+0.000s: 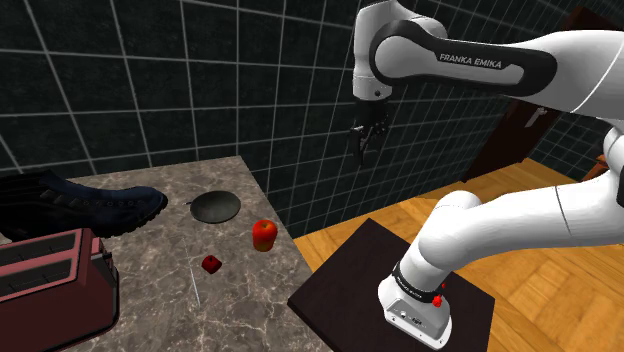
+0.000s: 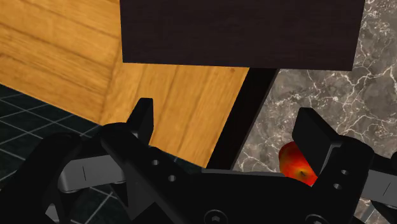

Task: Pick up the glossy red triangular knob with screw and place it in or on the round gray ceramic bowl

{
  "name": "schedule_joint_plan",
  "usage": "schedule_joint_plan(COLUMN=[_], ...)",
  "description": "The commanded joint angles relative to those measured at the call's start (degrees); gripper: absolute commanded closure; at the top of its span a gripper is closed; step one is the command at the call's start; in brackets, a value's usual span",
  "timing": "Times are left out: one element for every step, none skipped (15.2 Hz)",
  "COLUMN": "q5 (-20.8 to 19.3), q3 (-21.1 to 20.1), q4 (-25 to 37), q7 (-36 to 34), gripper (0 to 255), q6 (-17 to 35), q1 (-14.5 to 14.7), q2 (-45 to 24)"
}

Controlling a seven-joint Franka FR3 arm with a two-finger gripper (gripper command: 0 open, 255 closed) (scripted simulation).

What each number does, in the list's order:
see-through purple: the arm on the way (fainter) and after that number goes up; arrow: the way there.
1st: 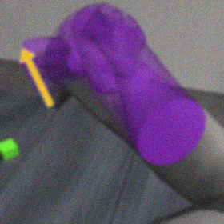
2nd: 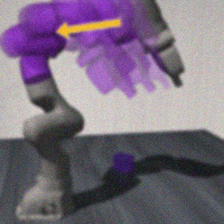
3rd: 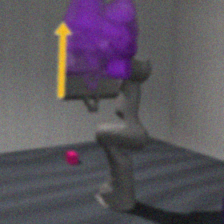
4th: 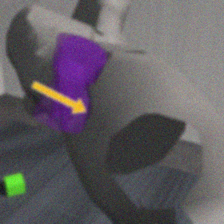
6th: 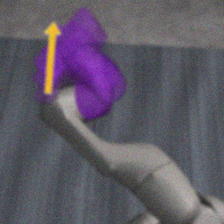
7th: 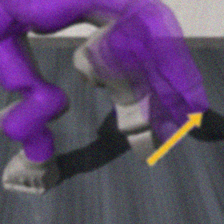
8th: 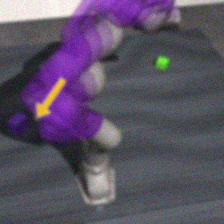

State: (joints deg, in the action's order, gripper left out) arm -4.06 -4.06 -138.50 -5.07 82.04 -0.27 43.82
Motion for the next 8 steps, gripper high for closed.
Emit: schedule_joint_plan(q5=[0.0, 0.6, 1.2, 1.8, 2.4, 2.9, 3.4, 3.8], q3=[0.0, -0.7, -1.4, -2.2, -2.9, -3.7, -4.5, -5.2], q4=[0.0, -0.9, -1.8, -2.6, -3.3, -3.9, -4.5, -5.0], q7=[0.0, -0.8, -1.5, -2.3, -3.0, -3.7, -4.5, -5.2], gripper=[0, 0, 0, 0, 0, 0, 0, 0], q6=[0.0, 1.8, 3.7, 5.5, 7.4, 9.3, 11.2, 13.1], q1=[0.0, 0.4, 0.8, 1.1, 1.5, 1.9, 2.2, 2.6], q2=[0.0, -0.7, -1.4, -2.2, -3.2, -4.2, -5.3, -6.4])
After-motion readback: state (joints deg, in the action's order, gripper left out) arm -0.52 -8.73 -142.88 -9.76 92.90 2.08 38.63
